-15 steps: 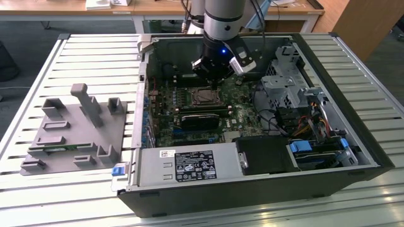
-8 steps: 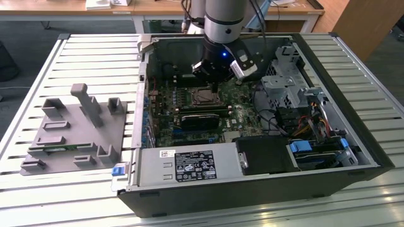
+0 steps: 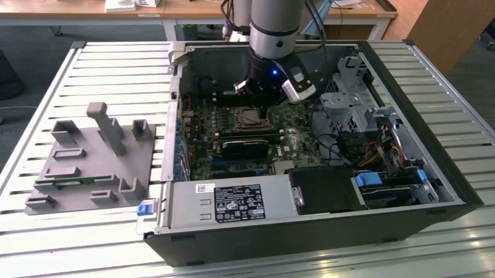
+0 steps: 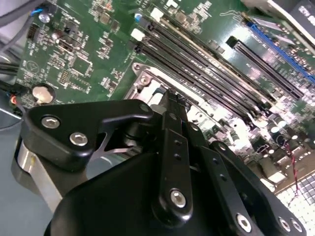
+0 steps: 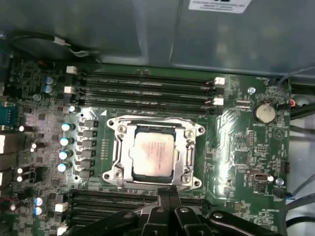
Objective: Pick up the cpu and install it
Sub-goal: 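Install the second cpu locking lever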
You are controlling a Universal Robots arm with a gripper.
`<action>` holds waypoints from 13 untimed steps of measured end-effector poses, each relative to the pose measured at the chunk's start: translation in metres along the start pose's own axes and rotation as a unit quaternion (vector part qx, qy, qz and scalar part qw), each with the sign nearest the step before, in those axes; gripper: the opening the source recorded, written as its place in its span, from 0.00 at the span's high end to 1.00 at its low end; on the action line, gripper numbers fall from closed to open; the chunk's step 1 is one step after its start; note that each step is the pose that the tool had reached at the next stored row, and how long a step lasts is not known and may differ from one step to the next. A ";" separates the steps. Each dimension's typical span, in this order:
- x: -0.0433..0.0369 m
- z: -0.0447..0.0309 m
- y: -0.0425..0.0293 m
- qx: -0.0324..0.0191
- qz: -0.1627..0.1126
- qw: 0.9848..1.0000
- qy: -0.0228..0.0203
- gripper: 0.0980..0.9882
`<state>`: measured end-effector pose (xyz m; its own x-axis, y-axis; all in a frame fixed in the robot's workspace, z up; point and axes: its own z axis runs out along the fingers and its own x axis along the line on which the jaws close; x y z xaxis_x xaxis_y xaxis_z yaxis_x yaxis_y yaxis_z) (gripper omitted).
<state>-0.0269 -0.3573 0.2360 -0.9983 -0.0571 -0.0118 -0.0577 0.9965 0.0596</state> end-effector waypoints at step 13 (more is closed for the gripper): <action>0.0216 0.0104 -0.0075 0.000 0.000 1.000 0.003 0.99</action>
<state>-0.0480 -0.3654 0.2249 -0.9983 -0.0571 -0.0065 -0.0574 0.9966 0.0593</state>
